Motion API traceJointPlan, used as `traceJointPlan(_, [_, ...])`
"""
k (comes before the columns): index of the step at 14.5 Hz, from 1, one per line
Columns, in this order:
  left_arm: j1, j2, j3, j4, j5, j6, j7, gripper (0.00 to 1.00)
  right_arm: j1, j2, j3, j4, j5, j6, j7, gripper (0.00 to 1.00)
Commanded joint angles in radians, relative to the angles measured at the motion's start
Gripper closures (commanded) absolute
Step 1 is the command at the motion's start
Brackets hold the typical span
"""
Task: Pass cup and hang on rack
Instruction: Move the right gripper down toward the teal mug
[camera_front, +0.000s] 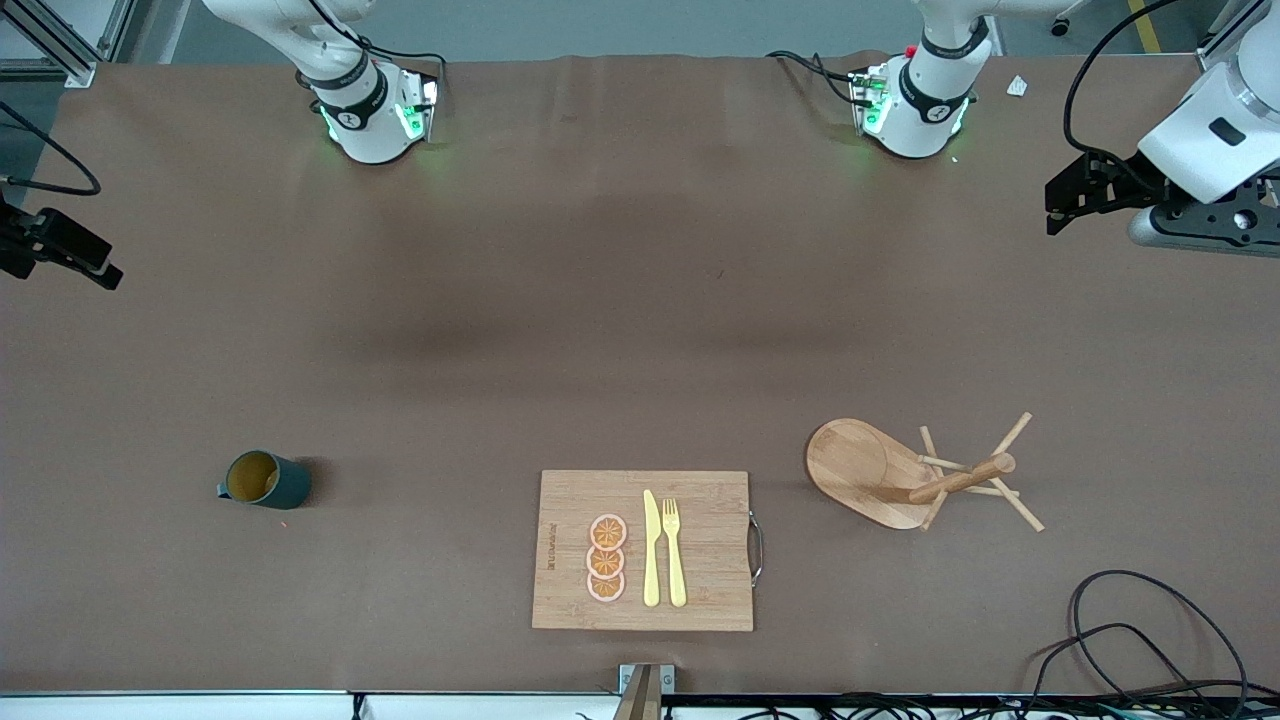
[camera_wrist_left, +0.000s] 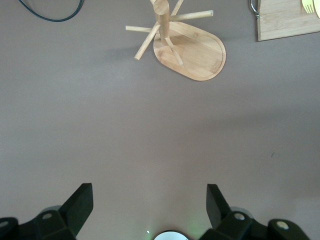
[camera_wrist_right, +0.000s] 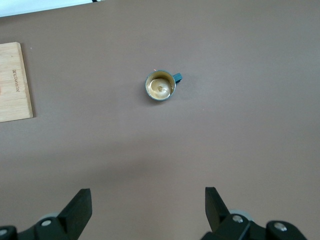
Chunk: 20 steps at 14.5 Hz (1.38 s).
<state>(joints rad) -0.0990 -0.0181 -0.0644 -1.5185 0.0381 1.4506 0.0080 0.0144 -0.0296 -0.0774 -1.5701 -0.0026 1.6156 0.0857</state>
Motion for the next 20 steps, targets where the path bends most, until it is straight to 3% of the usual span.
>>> traceJointPlan(1, [0.005,0.01,-0.003,0.026,-0.014,-0.023,0.018,0.0,-0.014,-0.035,0.008,-0.044,0.009,0.02,-0.015,0.0])
traceJointPlan(7, [0.005,0.01,-0.003,0.027,-0.012,-0.023,0.017,0.0,-0.017,-0.018,0.008,-0.036,0.01,0.023,-0.015,0.0])
traceJointPlan(14, [0.001,0.01,-0.003,0.027,-0.012,-0.023,0.015,0.0,-0.014,0.262,0.01,-0.033,0.062,0.191,-0.014,0.0])
traceJointPlan(20, [0.001,0.01,-0.003,0.026,-0.015,-0.023,0.018,0.0,0.016,0.518,0.013,-0.031,0.052,0.479,-0.018,0.0])
